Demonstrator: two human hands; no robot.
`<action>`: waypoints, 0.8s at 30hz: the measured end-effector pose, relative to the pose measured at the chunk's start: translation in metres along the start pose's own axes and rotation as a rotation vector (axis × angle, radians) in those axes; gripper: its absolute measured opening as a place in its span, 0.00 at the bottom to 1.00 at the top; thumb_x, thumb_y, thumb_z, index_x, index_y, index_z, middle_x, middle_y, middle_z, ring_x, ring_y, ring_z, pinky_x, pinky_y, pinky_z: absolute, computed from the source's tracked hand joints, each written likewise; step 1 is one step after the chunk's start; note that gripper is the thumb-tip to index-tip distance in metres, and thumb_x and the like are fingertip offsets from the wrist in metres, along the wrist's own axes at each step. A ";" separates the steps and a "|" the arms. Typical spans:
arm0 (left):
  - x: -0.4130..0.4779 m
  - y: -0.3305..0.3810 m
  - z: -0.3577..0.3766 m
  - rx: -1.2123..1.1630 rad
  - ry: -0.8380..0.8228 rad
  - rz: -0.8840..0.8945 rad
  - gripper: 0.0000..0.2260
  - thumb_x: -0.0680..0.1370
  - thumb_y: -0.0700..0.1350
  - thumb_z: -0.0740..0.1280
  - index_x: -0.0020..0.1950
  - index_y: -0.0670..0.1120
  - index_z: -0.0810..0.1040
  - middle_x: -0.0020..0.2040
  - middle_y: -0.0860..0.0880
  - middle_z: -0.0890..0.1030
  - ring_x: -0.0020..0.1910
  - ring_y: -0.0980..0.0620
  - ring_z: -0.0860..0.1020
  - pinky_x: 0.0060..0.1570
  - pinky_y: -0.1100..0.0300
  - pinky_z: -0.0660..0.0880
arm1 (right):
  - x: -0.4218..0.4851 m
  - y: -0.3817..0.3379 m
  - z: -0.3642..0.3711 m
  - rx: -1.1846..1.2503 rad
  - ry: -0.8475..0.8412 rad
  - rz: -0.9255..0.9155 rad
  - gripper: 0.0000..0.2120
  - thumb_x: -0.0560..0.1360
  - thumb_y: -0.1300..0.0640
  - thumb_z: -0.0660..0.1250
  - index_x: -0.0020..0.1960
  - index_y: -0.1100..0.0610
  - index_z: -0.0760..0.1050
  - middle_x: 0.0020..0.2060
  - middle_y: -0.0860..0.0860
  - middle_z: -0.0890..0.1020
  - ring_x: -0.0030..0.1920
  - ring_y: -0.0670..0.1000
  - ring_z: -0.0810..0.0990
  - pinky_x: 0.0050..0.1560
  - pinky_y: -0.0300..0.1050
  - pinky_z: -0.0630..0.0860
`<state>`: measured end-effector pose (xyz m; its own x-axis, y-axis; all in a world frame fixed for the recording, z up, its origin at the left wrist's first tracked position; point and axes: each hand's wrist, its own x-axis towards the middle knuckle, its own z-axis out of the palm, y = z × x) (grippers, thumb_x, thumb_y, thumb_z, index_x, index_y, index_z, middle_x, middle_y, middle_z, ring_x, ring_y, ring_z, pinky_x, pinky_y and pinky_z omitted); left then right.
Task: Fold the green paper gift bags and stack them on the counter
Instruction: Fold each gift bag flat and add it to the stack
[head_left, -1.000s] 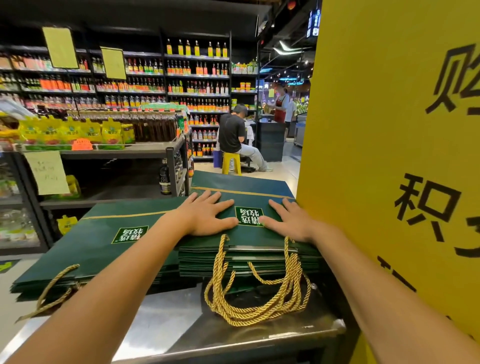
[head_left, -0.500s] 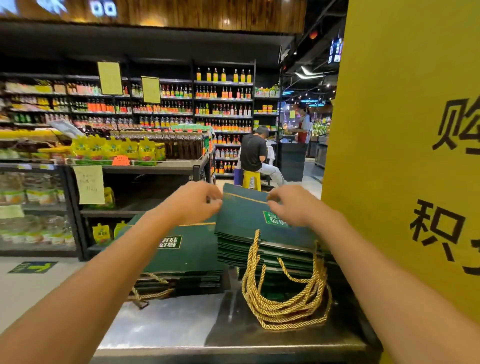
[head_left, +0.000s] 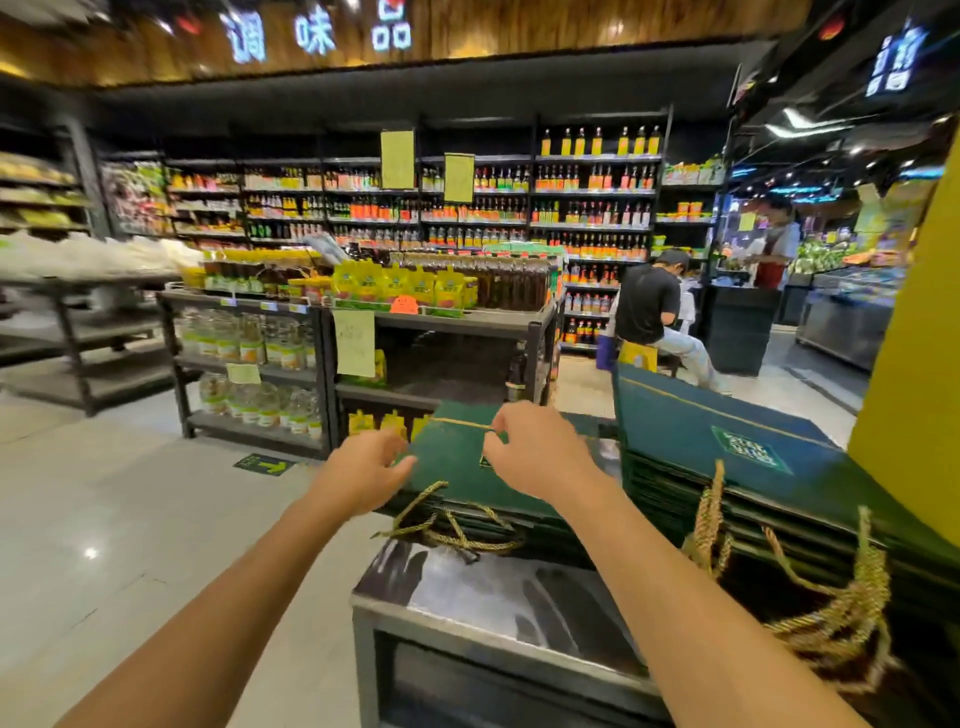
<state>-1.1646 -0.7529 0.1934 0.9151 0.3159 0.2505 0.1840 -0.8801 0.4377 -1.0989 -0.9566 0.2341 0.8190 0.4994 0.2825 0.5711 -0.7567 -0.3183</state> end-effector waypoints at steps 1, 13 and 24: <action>-0.003 -0.008 0.005 -0.026 0.009 -0.036 0.18 0.81 0.54 0.67 0.67 0.46 0.80 0.61 0.48 0.83 0.59 0.48 0.80 0.57 0.55 0.77 | 0.001 0.004 0.012 -0.002 -0.024 0.063 0.12 0.82 0.49 0.60 0.57 0.56 0.75 0.51 0.54 0.81 0.48 0.58 0.78 0.44 0.50 0.74; 0.007 -0.021 0.046 -0.236 0.111 -0.264 0.19 0.77 0.55 0.73 0.34 0.42 0.79 0.28 0.45 0.75 0.30 0.46 0.75 0.30 0.57 0.63 | -0.037 0.065 0.059 0.202 0.051 0.502 0.31 0.81 0.38 0.60 0.72 0.61 0.66 0.69 0.57 0.70 0.65 0.58 0.72 0.54 0.48 0.68; 0.008 -0.031 0.044 -0.650 -0.008 -0.357 0.17 0.73 0.42 0.79 0.58 0.39 0.82 0.50 0.45 0.86 0.52 0.46 0.84 0.55 0.53 0.79 | -0.042 0.078 0.066 0.554 0.253 0.536 0.30 0.76 0.45 0.72 0.72 0.50 0.65 0.49 0.51 0.78 0.49 0.56 0.79 0.50 0.48 0.76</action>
<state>-1.1473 -0.7381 0.1441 0.8424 0.5387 -0.0084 0.2241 -0.3361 0.9148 -1.0852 -1.0090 0.1371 0.9897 -0.0325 0.1392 0.1029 -0.5140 -0.8516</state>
